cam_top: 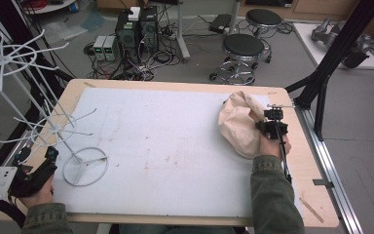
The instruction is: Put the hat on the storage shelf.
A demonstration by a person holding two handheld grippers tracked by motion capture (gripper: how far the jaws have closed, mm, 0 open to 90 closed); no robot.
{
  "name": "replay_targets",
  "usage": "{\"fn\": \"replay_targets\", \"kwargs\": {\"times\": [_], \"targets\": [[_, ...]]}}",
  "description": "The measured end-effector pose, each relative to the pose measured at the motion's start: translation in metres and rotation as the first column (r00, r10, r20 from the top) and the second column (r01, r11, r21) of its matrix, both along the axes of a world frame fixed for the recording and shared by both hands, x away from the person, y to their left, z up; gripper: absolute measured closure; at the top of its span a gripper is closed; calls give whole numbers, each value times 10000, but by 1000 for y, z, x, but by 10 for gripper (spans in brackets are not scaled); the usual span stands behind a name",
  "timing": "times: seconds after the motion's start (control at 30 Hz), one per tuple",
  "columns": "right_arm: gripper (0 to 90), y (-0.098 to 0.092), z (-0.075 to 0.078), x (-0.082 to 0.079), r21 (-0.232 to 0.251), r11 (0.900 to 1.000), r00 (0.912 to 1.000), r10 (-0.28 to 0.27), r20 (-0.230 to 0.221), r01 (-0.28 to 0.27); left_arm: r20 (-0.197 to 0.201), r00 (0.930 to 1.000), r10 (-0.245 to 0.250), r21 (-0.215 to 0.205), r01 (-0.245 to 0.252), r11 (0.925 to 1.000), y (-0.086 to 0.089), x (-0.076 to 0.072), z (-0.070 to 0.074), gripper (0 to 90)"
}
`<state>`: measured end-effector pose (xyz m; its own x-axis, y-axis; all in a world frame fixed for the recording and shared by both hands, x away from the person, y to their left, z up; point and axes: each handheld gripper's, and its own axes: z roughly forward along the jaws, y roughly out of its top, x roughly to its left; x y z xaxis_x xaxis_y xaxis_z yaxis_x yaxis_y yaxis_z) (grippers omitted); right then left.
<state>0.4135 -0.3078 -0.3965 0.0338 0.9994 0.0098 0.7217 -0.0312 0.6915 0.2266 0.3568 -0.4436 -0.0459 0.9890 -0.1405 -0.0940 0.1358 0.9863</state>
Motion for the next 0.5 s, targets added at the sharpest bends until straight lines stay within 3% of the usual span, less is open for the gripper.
{"fn": "replay_targets", "kwargs": {"times": [0.13,0.27,0.37,0.5], "targets": [[778,5,13,-9,38,9997,9956,221,910,-225,-19,10000,-17,-15,17,10000,0,0,0,228],[777,10,20,-16,-37,9992,9895,388,1395,-386,1,10000,-38,-5,38,10000,0,0,0,228],[777,14,29,-23,123,9984,9781,517,2015,-553,-26,10000,-31,24,31,10000,0,0,0,228],[776,19,40,-34,348,9965,9564,627,2852,-757,-4,10000,-29,-12,29,10000,-1,0,0,228]]}}
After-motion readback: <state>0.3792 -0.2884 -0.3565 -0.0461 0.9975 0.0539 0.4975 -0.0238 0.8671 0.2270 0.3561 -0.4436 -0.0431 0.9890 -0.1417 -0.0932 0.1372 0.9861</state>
